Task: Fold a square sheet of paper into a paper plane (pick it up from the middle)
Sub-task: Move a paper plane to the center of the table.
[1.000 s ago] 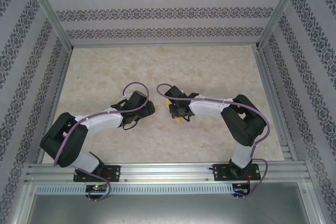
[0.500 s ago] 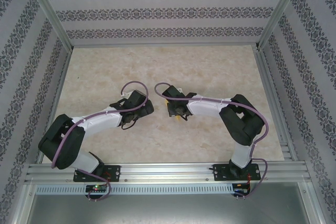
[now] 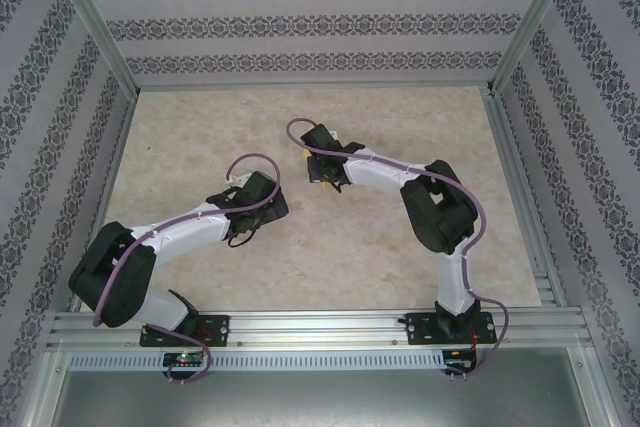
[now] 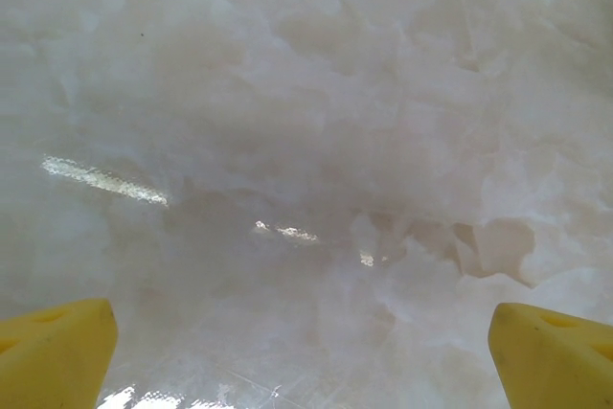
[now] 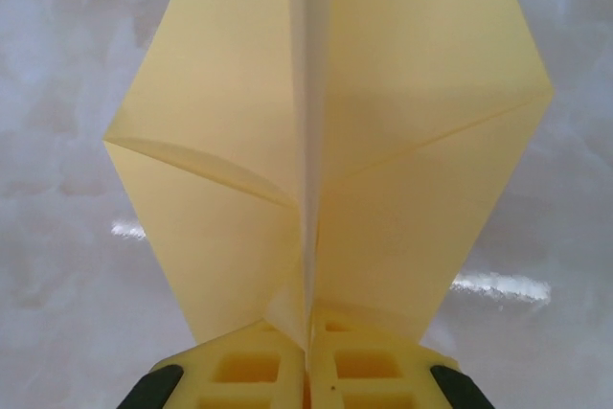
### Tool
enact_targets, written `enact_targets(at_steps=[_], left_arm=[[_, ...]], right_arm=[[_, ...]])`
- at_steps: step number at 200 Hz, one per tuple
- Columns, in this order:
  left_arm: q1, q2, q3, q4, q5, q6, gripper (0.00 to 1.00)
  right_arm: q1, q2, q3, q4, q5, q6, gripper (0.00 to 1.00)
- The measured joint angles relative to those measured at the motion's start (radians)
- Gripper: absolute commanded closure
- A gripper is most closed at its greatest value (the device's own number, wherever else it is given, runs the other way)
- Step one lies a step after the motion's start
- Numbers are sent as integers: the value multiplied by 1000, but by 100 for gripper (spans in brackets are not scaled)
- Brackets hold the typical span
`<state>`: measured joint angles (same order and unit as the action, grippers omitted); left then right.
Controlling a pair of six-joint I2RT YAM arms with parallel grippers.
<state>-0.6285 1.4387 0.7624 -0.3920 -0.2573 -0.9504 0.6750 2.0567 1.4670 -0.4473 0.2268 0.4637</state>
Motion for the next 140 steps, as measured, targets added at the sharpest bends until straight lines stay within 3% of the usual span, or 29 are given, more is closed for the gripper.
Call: enact_targets(at_steps=[99,140], left_arm=[[0,-1,15,-15,0,3,0],[9,-1,36,-45,-8,14,0]], right_arm=[[-14,113,70,-40,-11,2,83],[-14,108,90,-81,-11,15,65]])
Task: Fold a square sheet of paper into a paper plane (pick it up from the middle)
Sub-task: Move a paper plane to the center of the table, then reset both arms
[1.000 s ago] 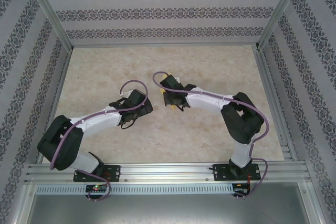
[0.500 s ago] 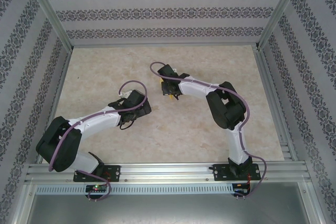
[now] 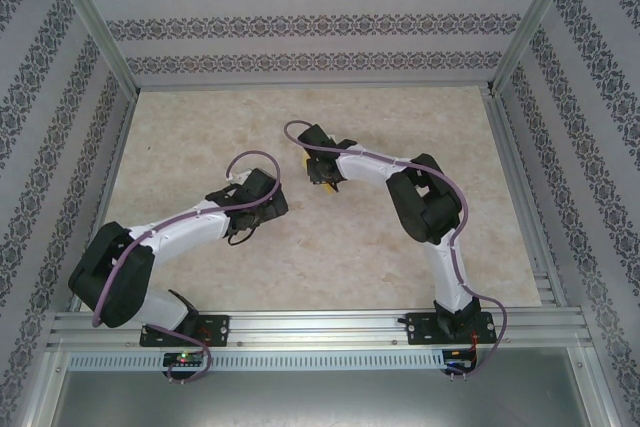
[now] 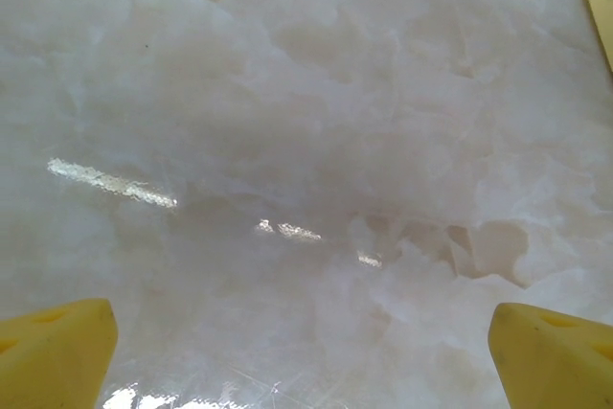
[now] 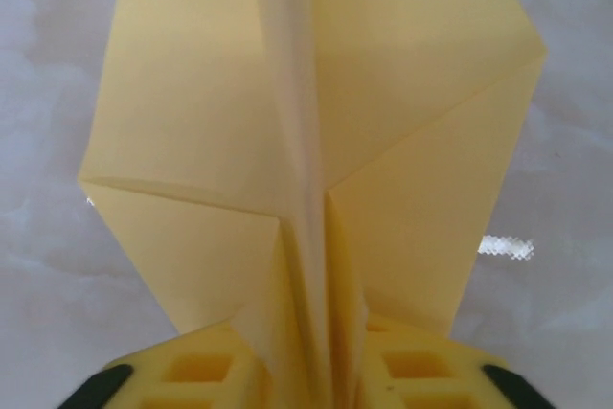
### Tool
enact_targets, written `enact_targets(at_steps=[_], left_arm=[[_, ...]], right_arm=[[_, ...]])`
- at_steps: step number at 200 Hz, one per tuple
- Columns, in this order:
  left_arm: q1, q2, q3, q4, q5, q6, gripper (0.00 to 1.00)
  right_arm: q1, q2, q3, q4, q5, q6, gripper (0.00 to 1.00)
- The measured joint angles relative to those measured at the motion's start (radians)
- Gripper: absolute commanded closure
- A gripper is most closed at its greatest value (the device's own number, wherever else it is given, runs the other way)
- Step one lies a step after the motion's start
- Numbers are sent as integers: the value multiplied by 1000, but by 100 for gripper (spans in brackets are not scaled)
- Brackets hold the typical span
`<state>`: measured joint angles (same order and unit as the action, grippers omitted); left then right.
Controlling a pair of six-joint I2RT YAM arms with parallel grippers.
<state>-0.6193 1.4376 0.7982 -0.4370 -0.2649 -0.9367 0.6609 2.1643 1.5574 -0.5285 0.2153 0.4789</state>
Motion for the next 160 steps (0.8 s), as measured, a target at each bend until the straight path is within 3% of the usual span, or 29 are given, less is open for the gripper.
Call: enact_targets(at_steps=[30,88,120,160], left_arm=[[33,-28,51,-48,-36,35,0],[192,-173,130,-88,-123,197,0],[303,-244,86,-38,-186,311,0],[411,-264,-73,142,-291,449,0]], right_arm=[[0,-97,-6,-45,-4,-4,45],[-39,-532,-120,-3,66,-16,2],[-131,-722,-335,84,233,-95,2],[-319,-858,-656,296,389,-214,2]])
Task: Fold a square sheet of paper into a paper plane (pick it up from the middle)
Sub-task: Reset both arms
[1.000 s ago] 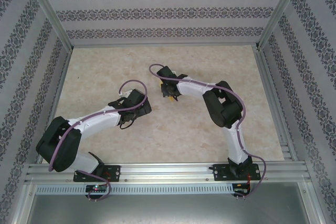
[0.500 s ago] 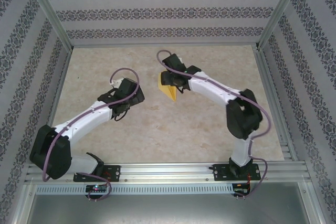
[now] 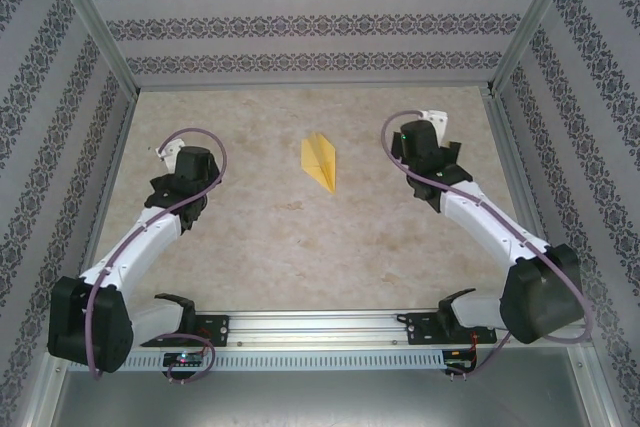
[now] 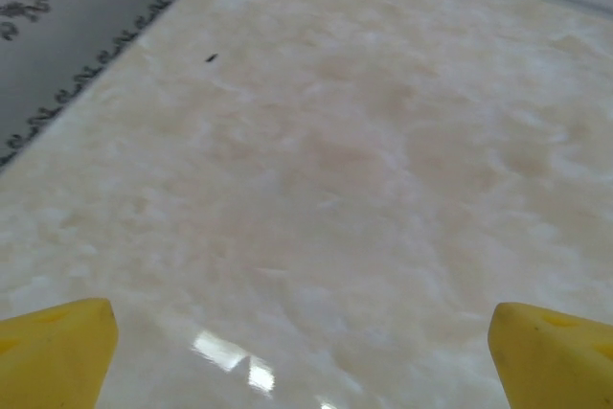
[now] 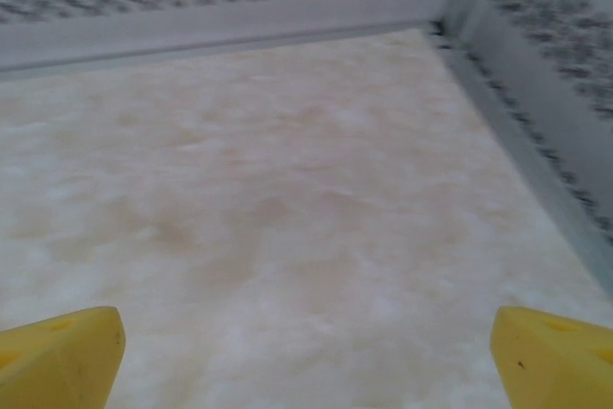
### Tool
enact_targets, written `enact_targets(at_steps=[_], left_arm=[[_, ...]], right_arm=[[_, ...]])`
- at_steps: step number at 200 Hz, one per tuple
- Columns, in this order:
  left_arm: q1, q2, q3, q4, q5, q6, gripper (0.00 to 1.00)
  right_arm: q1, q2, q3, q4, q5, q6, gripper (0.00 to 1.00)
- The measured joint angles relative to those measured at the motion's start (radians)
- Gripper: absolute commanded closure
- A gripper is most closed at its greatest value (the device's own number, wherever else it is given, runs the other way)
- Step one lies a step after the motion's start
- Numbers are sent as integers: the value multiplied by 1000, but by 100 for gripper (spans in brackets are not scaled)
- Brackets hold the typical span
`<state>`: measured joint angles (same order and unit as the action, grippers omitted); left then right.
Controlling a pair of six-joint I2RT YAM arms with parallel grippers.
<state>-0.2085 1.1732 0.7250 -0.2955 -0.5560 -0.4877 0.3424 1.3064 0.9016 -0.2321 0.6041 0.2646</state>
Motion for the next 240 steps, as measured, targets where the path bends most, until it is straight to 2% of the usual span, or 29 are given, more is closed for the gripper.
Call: enact_targets(at_steps=[29,48,100,151,189,240], left_arm=[[39,24,-127,169,-31,128,0],[61,39,-179,282,-3,206,0],[124,115,-335,686,188,377,0],[175,254,-370,988,394,425,0],[175,373,-368,1087,473,442,0],[146,386,-327,1089,469,481,0]], right_arm=[[-151,-5,-198,203,23,-58,2],[-201,16,-289,323,19,-102,2],[-243,68,-436,688,-113,-216,2],[-333,132,-488,940,-287,-230,2],[-336,183,-509,1020,-370,-238,2],[-336,187,-510,1064,-401,-241,2]])
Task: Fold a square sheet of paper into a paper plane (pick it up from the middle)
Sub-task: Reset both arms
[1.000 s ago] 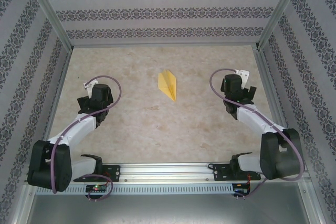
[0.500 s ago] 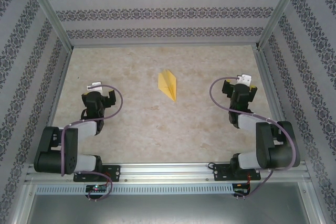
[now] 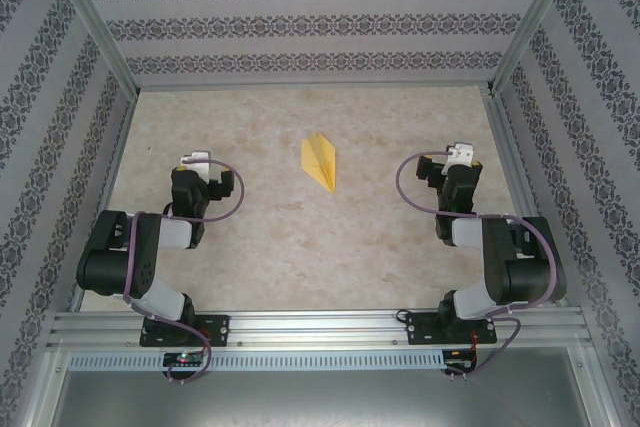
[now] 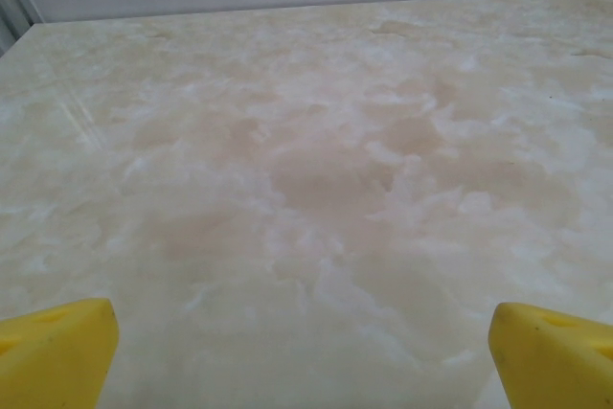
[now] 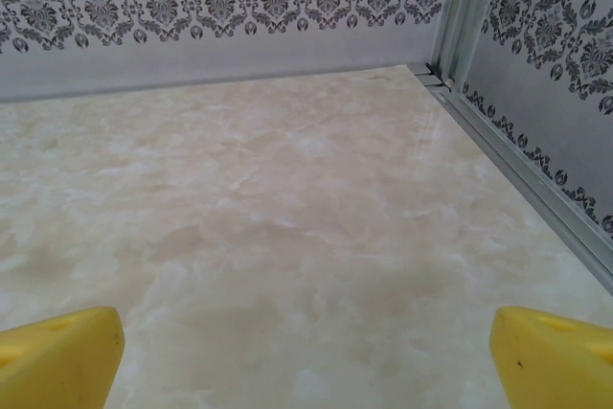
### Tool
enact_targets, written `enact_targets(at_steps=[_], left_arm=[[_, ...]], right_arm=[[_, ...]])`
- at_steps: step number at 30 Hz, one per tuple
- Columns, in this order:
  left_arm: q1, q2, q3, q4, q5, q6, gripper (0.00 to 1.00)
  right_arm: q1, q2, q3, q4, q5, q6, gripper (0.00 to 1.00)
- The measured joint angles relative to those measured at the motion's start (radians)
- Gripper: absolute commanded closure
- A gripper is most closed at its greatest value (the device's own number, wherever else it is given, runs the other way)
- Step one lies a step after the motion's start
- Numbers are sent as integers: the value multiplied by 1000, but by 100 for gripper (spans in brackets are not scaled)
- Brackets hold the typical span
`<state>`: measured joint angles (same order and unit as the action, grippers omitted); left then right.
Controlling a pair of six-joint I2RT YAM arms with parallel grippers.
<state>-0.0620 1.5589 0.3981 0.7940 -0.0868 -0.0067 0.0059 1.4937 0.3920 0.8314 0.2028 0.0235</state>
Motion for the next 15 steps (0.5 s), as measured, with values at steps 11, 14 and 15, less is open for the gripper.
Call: enact_targets(at_steps=[11,14,15], left_arm=[[0,0,0,0,0,7,0],[0,0,0,0,0,7,0],[0,0,0,0,0,7,0]], right_arm=[[0,0,0,8,-7,0,2],[0,0,0,8,-7,0,2],[0,0,0,8,-7,0,2]])
